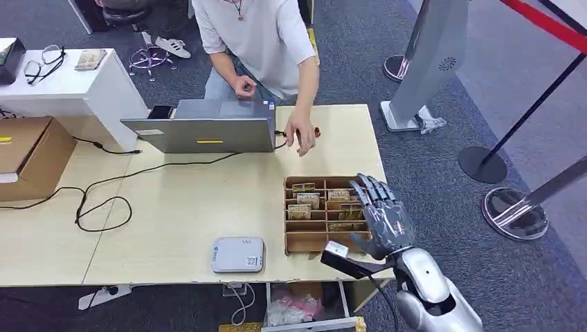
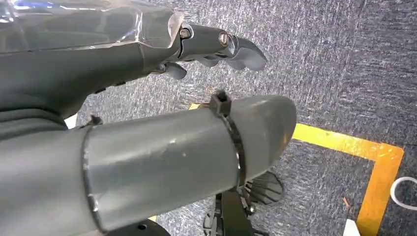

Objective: Pass the card to the sensor for recognition and then transmit it.

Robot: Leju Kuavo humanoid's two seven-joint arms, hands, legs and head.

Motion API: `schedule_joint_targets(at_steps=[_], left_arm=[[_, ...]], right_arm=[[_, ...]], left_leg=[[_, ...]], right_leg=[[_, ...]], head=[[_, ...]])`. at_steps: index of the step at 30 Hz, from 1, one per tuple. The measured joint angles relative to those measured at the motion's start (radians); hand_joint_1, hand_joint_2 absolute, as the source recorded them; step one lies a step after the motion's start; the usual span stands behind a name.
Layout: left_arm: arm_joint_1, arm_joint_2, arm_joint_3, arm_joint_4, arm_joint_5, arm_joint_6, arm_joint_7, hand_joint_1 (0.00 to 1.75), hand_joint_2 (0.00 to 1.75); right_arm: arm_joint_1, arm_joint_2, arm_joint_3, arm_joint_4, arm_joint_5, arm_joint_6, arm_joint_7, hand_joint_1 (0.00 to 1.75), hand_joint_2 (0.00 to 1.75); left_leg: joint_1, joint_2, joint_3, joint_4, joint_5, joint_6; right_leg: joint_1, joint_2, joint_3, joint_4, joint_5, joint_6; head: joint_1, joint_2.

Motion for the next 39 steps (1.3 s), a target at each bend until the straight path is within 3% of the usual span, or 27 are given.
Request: schedule_joint_targets(at_steps=[14, 19, 21, 25, 27, 29, 31, 34, 39], left_arm=[[-0.001, -0.004, 0.000, 0.000, 0.000, 0.000, 0.000, 0.00, 0.00], [-0.001, -0.005, 0.000, 0.000, 0.001, 0.000, 0.000, 0.00, 0.00], [-0.001, -0.005, 0.000, 0.000, 0.001, 0.000, 0.000, 0.00, 0.00], [-0.001, -0.005, 0.000, 0.000, 0.001, 0.000, 0.000, 0.00, 0.00], [-0.001, -0.005, 0.000, 0.000, 0.002, 0.000, -0.003, 0.00, 0.00], [-0.001, -0.005, 0.000, 0.000, 0.003, 0.000, -0.004, 0.00, 0.00], [-0.001, -0.005, 0.000, 0.000, 0.004, 0.000, -0.004, 0.00, 0.00], [-0.001, -0.005, 0.000, 0.000, 0.006, 0.001, -0.004, 0.00, 0.00], [0.000, -0.005, 0.000, 0.000, 0.010, 0.001, -0.004, 0.00, 0.00]], right_arm=[[-0.017, 0.003, 0.000, 0.014, 0.000, 0.006, -0.002, 0.00, 1.75], [-0.019, 0.007, 0.000, 0.015, 0.001, 0.008, -0.003, 0.30, 1.75], [-0.021, 0.008, 0.001, 0.017, 0.002, 0.008, -0.003, 0.59, 1.75], [-0.021, 0.008, 0.001, 0.017, 0.002, 0.008, -0.003, 0.59, 1.75], [-0.027, 0.014, 0.002, 0.027, 0.002, 0.011, -0.004, 0.91, 1.75], [-0.031, 0.017, 0.003, 0.033, 0.002, 0.011, -0.004, 1.05, 1.75], [-0.035, 0.021, 0.005, 0.040, 0.002, 0.014, -0.007, 1.06, 1.75], [-0.045, 0.028, 0.008, 0.050, 0.003, 0.024, -0.014, 0.93, 1.75], [-0.063, 0.036, 0.015, 0.073, -0.001, 0.027, -0.021, 0.96, 1.75]], left_leg=[[0.000, 0.000, 0.000, 0.000, 0.000, 0.000], [0.000, 0.000, 0.000, 0.000, 0.000, 0.000], [0.000, 0.000, 0.000, 0.000, 0.000, 0.000], [0.000, 0.000, 0.000, 0.000, 0.000, 0.000], [0.000, 0.000, 0.000, 0.000, 0.000, 0.000], [0.000, 0.000, 0.000, 0.000, 0.000, 0.000], [0.000, 0.000, 0.000, 0.000, 0.000, 0.000], [0.000, 0.000, 0.000, 0.000, 0.000, 0.000], [0.000, 0.000, 0.000, 0.000, 0.000, 0.000]], right_leg=[[0.000, 0.000, 0.000, 0.000, 0.000, 0.000], [0.000, 0.000, 0.000, 0.000, 0.000, 0.000], [0.000, 0.000, 0.000, 0.000, 0.000, 0.000], [0.000, 0.000, 0.000, 0.000, 0.000, 0.000], [0.000, 0.000, 0.000, 0.000, 0.000, 0.000], [0.000, 0.000, 0.000, 0.000, 0.000, 0.000], [0.000, 0.000, 0.000, 0.000, 0.000, 0.000], [0.000, 0.000, 0.000, 0.000, 0.000, 0.000], [0.000, 0.000, 0.000, 0.000, 0.000, 0.000]], head=[[0.000, 0.000], [0.000, 0.000], [0.000, 0.000], [0.000, 0.000], [0.000, 0.000], [0.000, 0.000], [0.000, 0.000], [0.000, 0.000], [0.000, 0.000]])
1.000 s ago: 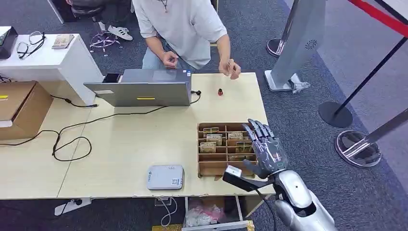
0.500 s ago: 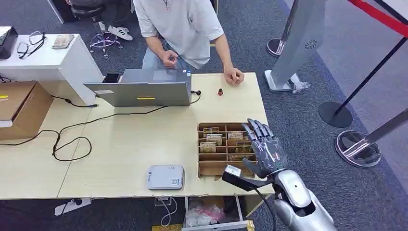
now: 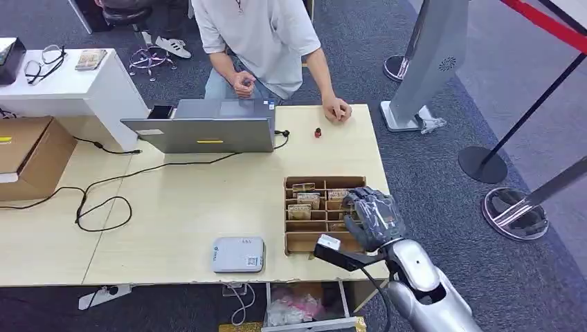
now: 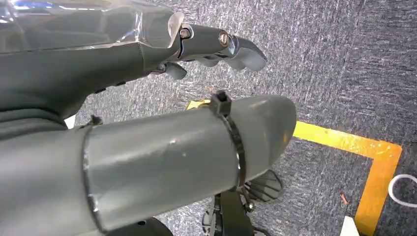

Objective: Pass the card to the sensor for recognition and then transmit it.

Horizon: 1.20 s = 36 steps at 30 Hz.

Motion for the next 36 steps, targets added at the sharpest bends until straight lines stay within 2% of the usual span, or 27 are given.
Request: schedule_joint_targets(at_steps=[3, 6, 7, 8, 9, 13, 14, 33, 36], left_arm=[[0.000, 0.000, 0.000, 0.000, 0.000, 0.000, 0.000, 0.00, 0.00], [0.000, 0.000, 0.000, 0.000, 0.002, 0.000, 0.000, 0.00, 0.00], [0.000, 0.000, 0.000, 0.000, 0.002, 0.000, 0.000, 0.00, 0.00], [0.000, 0.000, 0.000, 0.000, 0.002, 0.000, 0.000, 0.00, 0.00], [0.000, 0.000, 0.000, 0.000, 0.002, 0.001, 0.000, 0.00, 0.00], [0.000, 0.000, 0.000, 0.000, 0.001, 0.001, 0.000, 0.00, 0.00], [0.000, 0.000, 0.000, 0.000, 0.000, 0.001, 0.000, 0.00, 0.00], [0.000, 0.000, 0.000, 0.000, -0.003, 0.001, 0.005, 0.00, 0.00], [0.000, 0.000, 0.000, 0.000, -0.003, 0.001, 0.005, 0.00, 0.00]], right_arm=[[-0.005, 0.002, 0.003, 0.008, 0.000, 0.000, 0.000, 0.94, 1.75], [-0.008, 0.005, 0.006, 0.015, -0.001, 0.000, 0.000, 0.87, 1.75], [-0.008, 0.005, 0.007, 0.016, -0.001, 0.000, 0.000, 0.80, 1.75], [-0.009, 0.005, 0.008, 0.017, -0.001, 0.000, 0.000, 0.84, 1.75], [-0.010, 0.005, 0.008, 0.019, -0.001, 0.000, 0.000, 0.75, 1.75], [-0.015, 0.005, 0.010, 0.032, -0.002, 0.001, 0.000, 0.68, 1.75], [-0.017, 0.005, 0.011, 0.035, -0.003, 0.002, -0.001, 0.59, 1.75], [-0.066, 0.005, 0.018, 0.118, -0.033, 0.005, -0.021, 0.72, 1.75], [-0.077, 0.005, 0.019, 0.136, -0.040, -0.003, -0.022, 0.68, 1.75]], left_leg=[[0.000, 0.000, 0.000, 0.000, 0.000, 0.000], [0.000, 0.000, 0.000, 0.000, 0.000, 0.000], [0.000, 0.000, 0.000, 0.000, 0.000, 0.000], [0.000, 0.000, 0.000, 0.000, 0.000, 0.000], [0.000, 0.000, 0.000, 0.000, 0.000, 0.000], [0.000, 0.000, 0.000, 0.000, 0.000, 0.000], [0.000, 0.000, 0.000, 0.000, 0.000, 0.000], [0.000, 0.000, 0.000, 0.000, 0.000, 0.000], [0.000, 0.000, 0.000, 0.000, 0.000, 0.000]], right_leg=[[0.000, 0.000, 0.000, 0.000, 0.000, 0.000], [0.000, 0.000, 0.000, 0.000, 0.000, 0.000], [0.000, 0.000, 0.000, 0.000, 0.000, 0.000], [0.000, 0.000, 0.000, 0.000, 0.000, 0.000], [0.000, 0.000, 0.000, 0.000, 0.000, 0.000], [0.000, 0.000, 0.000, 0.000, 0.000, 0.000], [0.000, 0.000, 0.000, 0.000, 0.000, 0.000], [0.000, 0.000, 0.000, 0.000, 0.000, 0.000], [0.000, 0.000, 0.000, 0.000, 0.000, 0.000]], head=[[0.000, 0.000], [0.000, 0.000], [0.000, 0.000], [0.000, 0.000], [0.000, 0.000], [0.000, 0.000], [0.000, 0.000], [0.000, 0.000], [0.000, 0.000]])
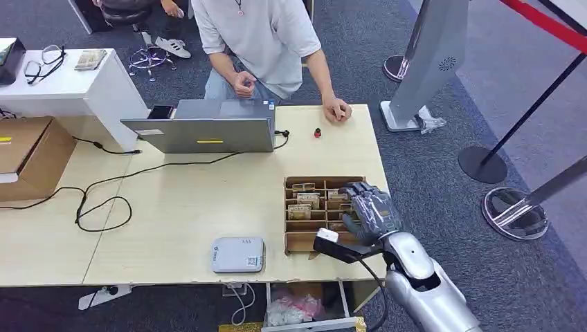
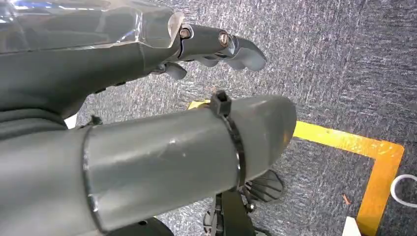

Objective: Pass the card to the sensor for recognition and then transmit it.

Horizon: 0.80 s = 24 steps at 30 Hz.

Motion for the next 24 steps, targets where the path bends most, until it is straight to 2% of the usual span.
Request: schedule_joint_targets(at_steps=[5, 7, 8, 9, 10, 11, 15, 24], left_arm=[[0.000, 0.000, 0.000, 0.000, 0.000, 0.000, 0.000, 0.00, 0.00], [0.001, 0.000, 0.000, 0.000, 0.000, 0.000, 0.000, 0.00, 0.00], [0.001, 0.000, 0.000, 0.000, 0.000, 0.000, 0.000, 0.00, 0.00], [0.001, 0.000, 0.000, 0.000, 0.000, 0.000, 0.000, 0.00, 0.00], [0.001, 0.000, 0.000, 0.000, 0.000, 0.000, 0.000, 0.00, 0.00], [0.001, 0.000, 0.000, 0.000, 0.000, 0.000, 0.000, 0.00, 0.00], [0.001, 0.000, 0.000, 0.000, 0.000, 0.002, 0.000, 0.00, 0.00], [0.001, 0.000, 0.000, 0.000, -0.002, 0.002, 0.000, 0.00, 0.00]], right_arm=[[-0.011, 0.003, 0.002, 0.018, -0.002, -0.003, 0.000, 0.80, 1.75], [-0.015, 0.005, 0.002, 0.025, -0.002, -0.005, 0.001, 0.99, 1.75], [-0.017, 0.006, 0.002, 0.029, -0.002, -0.007, 0.001, 0.99, 1.75], [-0.018, 0.006, 0.002, 0.032, -0.002, -0.011, 0.002, 1.08, 1.75], [-0.020, 0.007, 0.003, 0.034, -0.003, -0.015, 0.002, 1.31, 1.75], [-0.021, 0.007, 0.003, 0.035, -0.003, -0.020, 0.002, 1.31, 1.75], [-0.022, 0.007, 0.003, 0.037, -0.006, -0.031, 0.007, 1.54, 1.75], [-0.031, 0.007, 0.001, 0.035, -0.010, -0.035, 0.008, 1.55, 1.75]], left_leg=[[0.000, 0.000, 0.000, 0.000, 0.000, 0.000], [0.000, 0.000, 0.000, 0.000, 0.000, 0.000], [0.000, 0.000, 0.000, 0.000, 0.000, 0.000], [0.000, 0.000, 0.000, 0.000, 0.000, 0.000], [0.000, 0.000, 0.000, 0.000, 0.000, 0.000], [0.000, 0.000, 0.000, 0.000, 0.000, 0.000], [0.000, 0.000, 0.001, 0.000, 0.000, 0.000], [0.000, 0.000, 0.002, 0.000, 0.000, 0.000]], right_leg=[[0.000, 0.000, 0.000, 0.000, 0.000, 0.000], [0.000, 0.000, 0.000, 0.000, 0.000, 0.000], [0.000, 0.000, 0.000, 0.000, 0.000, 0.000], [0.000, 0.000, 0.000, 0.000, 0.000, 0.000], [0.000, 0.000, 0.000, 0.000, 0.000, 0.000], [0.000, 0.000, 0.000, 0.000, 0.000, 0.000], [0.000, 0.000, 0.000, 0.000, 0.000, 0.000], [0.000, 0.000, 0.001, 0.000, 0.000, 0.000]], head=[[0.000, 0.000], [0.000, 0.000], [0.000, 0.000], [0.000, 0.000], [0.000, 0.000], [0.000, 0.000], [0.000, 0.000], [0.000, 0.000]])
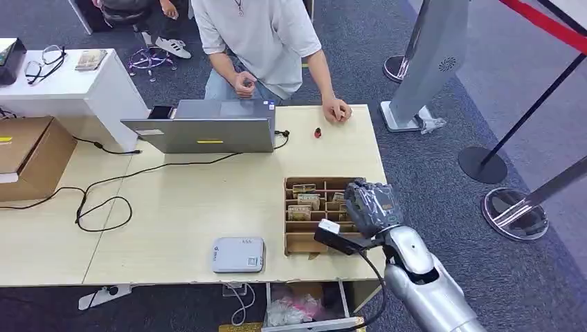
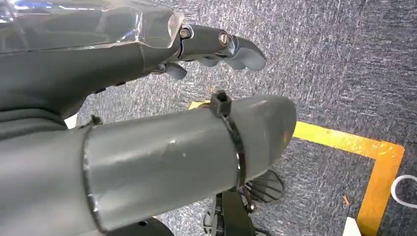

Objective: Pass the card to the sensor for recognition and then transmit it.

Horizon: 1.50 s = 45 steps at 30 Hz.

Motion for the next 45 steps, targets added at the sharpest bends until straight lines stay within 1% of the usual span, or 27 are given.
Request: schedule_joint_targets(at_steps=[2, 3, 12, 13, 16, 17, 25, 26, 27, 28, 29, 35, 39, 45], left_arm=[[0.000, 0.000, 0.000, 0.000, 0.000, 0.000, 0.000, 0.00, 0.00], [0.000, 0.000, 0.000, 0.000, 0.001, 0.000, -0.001, 0.00, 0.00], [0.000, -0.004, 0.000, 0.000, 0.004, 0.004, -0.008, 0.00, 0.00], [0.000, -0.005, 0.000, 0.000, 0.004, 0.004, -0.009, 0.00, 0.00], [0.000, -0.008, 0.000, 0.000, 0.004, 0.004, -0.011, 0.00, 0.00], [-0.001, -0.008, 0.000, 0.000, 0.004, 0.004, -0.011, 0.00, 0.00], [-0.001, -0.010, 0.000, 0.000, 0.007, 0.004, -0.019, 0.00, 0.00], [-0.001, -0.010, 0.000, 0.000, 0.007, 0.004, -0.019, 0.00, 0.00], [-0.001, -0.010, 0.000, 0.000, 0.007, 0.004, -0.019, 0.00, 0.00], [-0.001, -0.010, 0.000, 0.000, 0.007, 0.004, -0.019, 0.00, 0.00], [-0.001, -0.010, 0.000, 0.000, 0.008, 0.004, -0.019, 0.00, 0.00], [-0.001, -0.010, 0.000, 0.000, 0.010, 0.004, -0.021, 0.00, 0.00], [-0.001, -0.010, 0.000, 0.000, 0.011, 0.004, -0.021, 0.00, 0.00], [-0.001, -0.010, 0.000, 0.000, 0.013, 0.004, -0.021, 0.00, 0.00]], right_arm=[[-0.001, 0.000, 0.000, 0.000, 0.000, 0.000, 0.000, 1.66, 1.75], [-0.001, 0.000, 0.000, -0.001, 0.000, 0.000, 0.000, 1.75, 1.75], [-0.002, 0.000, 0.000, -0.005, 0.003, -0.002, 0.000, 1.73, 1.75], [-0.002, 0.000, 0.000, -0.005, 0.003, -0.004, 0.001, 1.75, 1.75], [0.000, 0.000, 0.000, -0.006, 0.008, -0.015, 0.000, 1.71, 1.75], [0.001, 0.000, 0.000, -0.006, 0.008, -0.021, 0.000, 1.75, 1.75], [0.023, 0.000, 0.002, -0.023, 0.015, -0.035, -0.004, 1.73, 1.75], [0.024, 0.000, 0.002, -0.023, 0.015, -0.035, -0.004, 1.68, 1.75], [0.025, 0.000, 0.002, -0.023, 0.015, -0.036, -0.004, 1.48, 1.75], [0.026, 0.000, 0.002, -0.024, 0.015, -0.037, -0.005, 0.14, 1.75], [0.028, 0.000, 0.002, -0.026, 0.015, -0.039, -0.005, 0.00, 1.75], [0.050, 0.000, 0.004, -0.064, 0.021, -0.055, -0.008, 0.00, 1.75], [0.072, 0.000, 0.007, -0.097, 0.035, -0.056, 0.003, 0.00, 1.75], [0.108, -0.015, 0.005, -0.158, 0.039, -0.059, 0.018, 0.00, 1.75]], left_leg=[[0.000, 0.000, 0.000, 0.000, 0.000, 0.000], [0.000, 0.000, 0.000, 0.000, 0.000, 0.000], [0.000, 0.000, 0.000, 0.000, 0.000, 0.000], [0.000, 0.000, 0.000, 0.000, 0.000, 0.000], [0.000, 0.000, 0.000, 0.000, 0.000, 0.000], [0.000, 0.000, 0.000, 0.000, 0.000, 0.000], [0.000, 0.000, 0.000, 0.000, 0.000, 0.000], [0.000, 0.000, 0.000, 0.000, 0.000, 0.000], [0.000, 0.000, 0.000, 0.000, 0.000, 0.000], [0.000, 0.000, 0.000, 0.000, 0.000, 0.000], [0.000, 0.000, 0.000, 0.000, 0.000, 0.000], [0.000, 0.000, 0.000, 0.000, 0.000, 0.000], [0.000, 0.000, -0.001, 0.000, 0.000, 0.000], [0.000, 0.000, -0.001, 0.000, 0.000, 0.000]], right_leg=[[0.000, 0.000, 0.000, 0.000, 0.000, 0.000], [0.000, 0.000, 0.000, 0.000, 0.000, 0.000], [0.000, 0.000, 0.000, 0.000, 0.000, 0.000], [0.000, 0.000, 0.000, 0.000, 0.000, 0.000], [0.000, 0.000, 0.000, 0.000, 0.000, 0.000], [0.000, 0.000, 0.000, 0.000, 0.000, 0.000], [0.000, 0.000, 0.000, 0.000, 0.000, 0.000], [0.000, 0.000, 0.000, 0.000, 0.000, 0.000], [0.000, 0.000, 0.000, 0.000, 0.000, 0.000], [0.000, 0.000, 0.000, 0.000, 0.000, 0.000], [0.000, 0.000, 0.000, 0.000, 0.000, 0.000], [0.000, 0.000, 0.000, 0.000, 0.000, 0.000], [0.000, 0.000, -0.001, 0.000, 0.000, 0.000], [0.000, 0.000, -0.001, 0.000, 0.000, 0.000]], head=[[0.000, 0.000], [0.000, 0.000], [0.000, 0.000], [0.000, 0.000], [0.000, 0.000], [0.000, 0.000], [0.000, 0.000], [0.000, 0.000], [0.000, 0.000], [0.000, 0.000], [0.000, 0.000], [0.000, 0.000], [0.000, 0.000], [0.000, 0.000]])
